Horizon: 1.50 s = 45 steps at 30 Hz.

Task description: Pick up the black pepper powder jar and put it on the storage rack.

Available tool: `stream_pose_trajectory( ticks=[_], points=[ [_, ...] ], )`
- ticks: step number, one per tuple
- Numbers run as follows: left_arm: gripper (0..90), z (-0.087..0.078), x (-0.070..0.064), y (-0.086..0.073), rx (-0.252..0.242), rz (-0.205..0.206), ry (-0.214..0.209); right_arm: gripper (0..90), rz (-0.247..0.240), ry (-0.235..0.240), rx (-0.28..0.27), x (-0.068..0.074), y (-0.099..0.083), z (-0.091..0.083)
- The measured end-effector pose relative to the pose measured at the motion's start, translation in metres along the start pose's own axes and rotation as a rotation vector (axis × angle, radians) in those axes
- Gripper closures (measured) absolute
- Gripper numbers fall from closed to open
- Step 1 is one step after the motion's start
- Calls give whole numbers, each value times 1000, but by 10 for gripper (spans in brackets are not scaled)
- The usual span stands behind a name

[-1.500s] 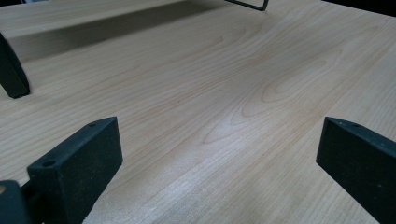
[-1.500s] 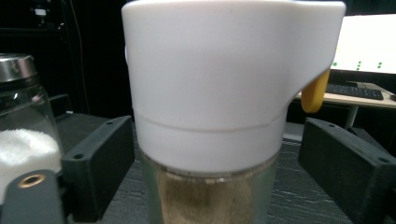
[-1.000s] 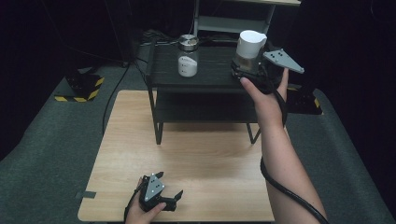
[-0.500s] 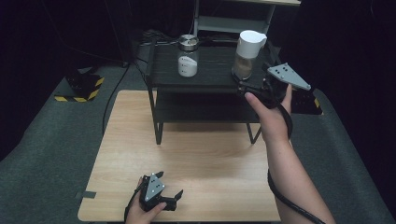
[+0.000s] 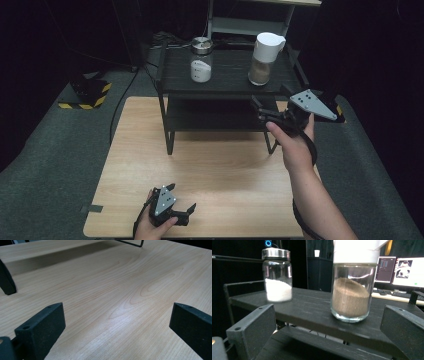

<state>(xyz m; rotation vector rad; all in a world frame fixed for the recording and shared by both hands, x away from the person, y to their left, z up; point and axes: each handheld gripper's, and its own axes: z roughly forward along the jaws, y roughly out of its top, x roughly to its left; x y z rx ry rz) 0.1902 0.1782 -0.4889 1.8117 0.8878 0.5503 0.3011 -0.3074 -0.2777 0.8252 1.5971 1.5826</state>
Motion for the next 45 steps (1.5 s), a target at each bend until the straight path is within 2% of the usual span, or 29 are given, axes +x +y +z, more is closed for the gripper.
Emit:
stream_pose_trajectory(
  ticks=[9,15,26,45],
  points=[
    [6,0,0,0,-4,1,0,1,5,40,-21,0,-20,-24],
    [6,0,0,-1,-7,1,0,1,1,50,-22,-1,-34,-39],
    [6,2,-1,-1,-13,5,-4,1,-8,57,7,-3,-64,-62],
    [6,3,0,-1,-15,10,-7,1,-15,63,97,0,-121,-98]
  ],
)
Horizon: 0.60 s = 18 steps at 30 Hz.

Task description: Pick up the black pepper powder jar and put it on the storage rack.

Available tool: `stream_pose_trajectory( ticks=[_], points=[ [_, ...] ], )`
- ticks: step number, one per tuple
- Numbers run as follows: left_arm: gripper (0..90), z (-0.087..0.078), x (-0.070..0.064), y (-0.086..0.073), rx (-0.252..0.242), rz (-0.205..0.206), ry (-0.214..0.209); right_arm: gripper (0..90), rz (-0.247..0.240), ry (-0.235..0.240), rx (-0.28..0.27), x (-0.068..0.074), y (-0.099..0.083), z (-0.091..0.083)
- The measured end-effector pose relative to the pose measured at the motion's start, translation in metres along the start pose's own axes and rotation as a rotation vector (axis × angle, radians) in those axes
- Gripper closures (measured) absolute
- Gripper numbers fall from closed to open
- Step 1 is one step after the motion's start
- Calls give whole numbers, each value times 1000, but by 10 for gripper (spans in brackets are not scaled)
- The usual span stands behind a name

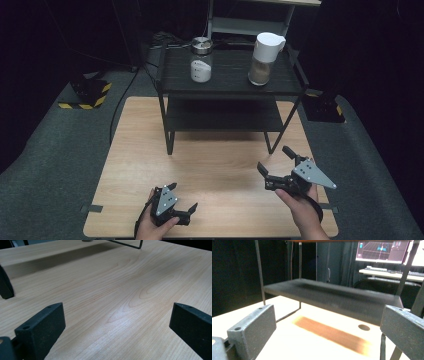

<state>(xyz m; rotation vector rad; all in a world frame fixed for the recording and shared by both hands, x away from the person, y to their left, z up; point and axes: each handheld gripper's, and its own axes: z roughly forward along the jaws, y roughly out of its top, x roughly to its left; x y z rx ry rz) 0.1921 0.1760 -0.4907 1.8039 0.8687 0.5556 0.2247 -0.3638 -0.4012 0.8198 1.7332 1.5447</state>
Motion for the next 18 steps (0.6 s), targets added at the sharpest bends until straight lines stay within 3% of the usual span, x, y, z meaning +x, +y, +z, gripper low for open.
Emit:
stream_pose_trajectory(
  ticks=[18],
  points=[
    [6,0,-1,0,2,6,1,1,23,-21,143,4,-57,-14]
  ],
)
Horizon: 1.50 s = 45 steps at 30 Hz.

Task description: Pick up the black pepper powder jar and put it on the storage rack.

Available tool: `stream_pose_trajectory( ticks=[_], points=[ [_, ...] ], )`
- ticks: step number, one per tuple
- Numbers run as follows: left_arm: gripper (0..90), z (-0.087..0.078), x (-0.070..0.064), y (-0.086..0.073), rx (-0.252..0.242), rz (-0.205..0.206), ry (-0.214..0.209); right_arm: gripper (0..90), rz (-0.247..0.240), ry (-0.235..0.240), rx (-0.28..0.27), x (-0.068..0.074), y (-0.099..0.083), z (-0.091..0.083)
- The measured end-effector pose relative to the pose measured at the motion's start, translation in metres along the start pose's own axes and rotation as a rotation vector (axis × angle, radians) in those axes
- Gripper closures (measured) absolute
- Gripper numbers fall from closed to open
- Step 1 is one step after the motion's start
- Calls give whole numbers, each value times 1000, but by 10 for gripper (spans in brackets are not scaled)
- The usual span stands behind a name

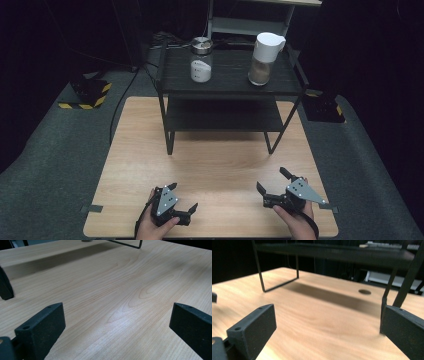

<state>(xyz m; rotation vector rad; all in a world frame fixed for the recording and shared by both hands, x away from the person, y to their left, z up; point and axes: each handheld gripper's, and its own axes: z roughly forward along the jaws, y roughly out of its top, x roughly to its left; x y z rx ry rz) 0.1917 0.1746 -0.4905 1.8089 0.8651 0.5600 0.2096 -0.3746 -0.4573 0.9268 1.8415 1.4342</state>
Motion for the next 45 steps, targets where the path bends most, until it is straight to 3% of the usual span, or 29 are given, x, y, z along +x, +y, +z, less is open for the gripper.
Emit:
stream_pose_trajectory(
  ticks=[7,12,19,25,32,40,45],
  points=[
    [4,-1,-2,0,-1,7,4,1,8,-11,59,-1,-15,1],
    [5,0,-6,1,8,36,8,1,0,-14,86,-3,-20,1],
    [5,1,-13,4,26,70,20,1,-40,-7,127,-2,-17,1],
    [6,2,-14,5,33,68,25,3,-46,-13,188,-5,-13,2],
    [5,2,-14,6,34,67,23,2,-30,-26,212,-12,-14,0],
    [6,4,-13,7,37,91,12,3,-47,-32,222,-10,-15,-1],
    [6,5,-12,7,38,83,8,2,-47,-35,229,-9,-15,-3]
  ],
)
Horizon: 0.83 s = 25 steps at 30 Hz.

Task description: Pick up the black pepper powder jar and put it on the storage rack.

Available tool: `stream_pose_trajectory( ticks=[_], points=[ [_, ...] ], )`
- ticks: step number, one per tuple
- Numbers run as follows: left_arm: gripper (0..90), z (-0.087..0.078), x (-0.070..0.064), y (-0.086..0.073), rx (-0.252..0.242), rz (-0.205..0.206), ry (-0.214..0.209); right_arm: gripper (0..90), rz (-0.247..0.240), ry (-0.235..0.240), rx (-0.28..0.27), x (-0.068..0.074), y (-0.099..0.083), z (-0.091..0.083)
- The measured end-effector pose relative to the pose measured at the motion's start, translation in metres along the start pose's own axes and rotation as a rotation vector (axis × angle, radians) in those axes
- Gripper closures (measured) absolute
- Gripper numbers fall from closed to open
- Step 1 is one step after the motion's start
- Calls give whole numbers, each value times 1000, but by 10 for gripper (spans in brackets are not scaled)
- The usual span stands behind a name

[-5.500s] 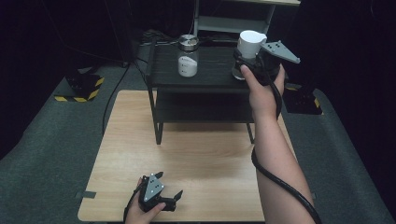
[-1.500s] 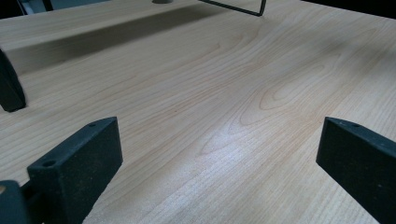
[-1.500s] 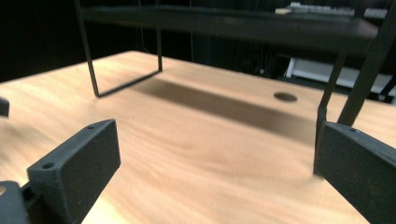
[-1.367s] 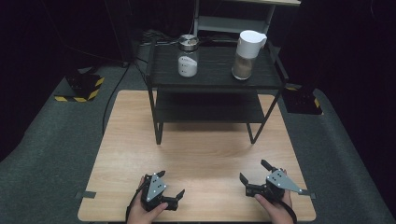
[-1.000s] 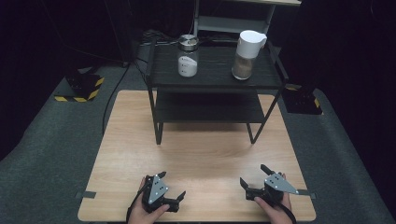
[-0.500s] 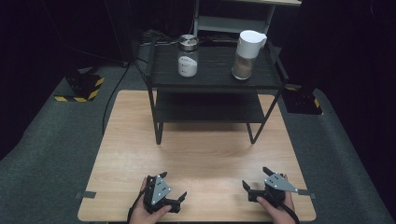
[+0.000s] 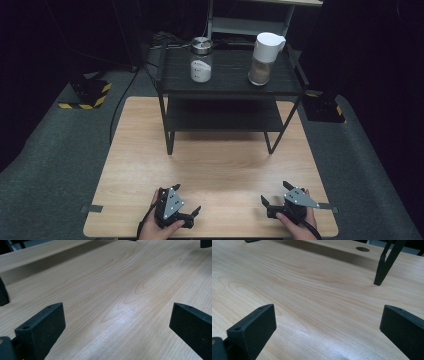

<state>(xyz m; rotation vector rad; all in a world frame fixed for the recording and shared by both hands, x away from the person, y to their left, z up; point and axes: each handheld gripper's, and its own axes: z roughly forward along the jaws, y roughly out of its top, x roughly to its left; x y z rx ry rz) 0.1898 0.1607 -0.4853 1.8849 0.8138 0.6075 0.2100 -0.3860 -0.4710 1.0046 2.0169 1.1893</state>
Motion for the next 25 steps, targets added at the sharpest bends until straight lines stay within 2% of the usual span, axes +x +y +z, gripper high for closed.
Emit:
stream_pose_trajectory(
  ticks=[13,18,21,25],
  points=[
    [6,1,0,2,8,8,1,2,7,6,1,-2,-1,-1],
    [6,2,0,3,14,17,-1,3,-4,6,6,0,1,0],
    [6,2,-1,3,15,19,-3,4,-27,11,9,2,1,0],
    [7,3,-1,5,24,33,-11,4,-19,17,5,0,1,0]
  ],
)
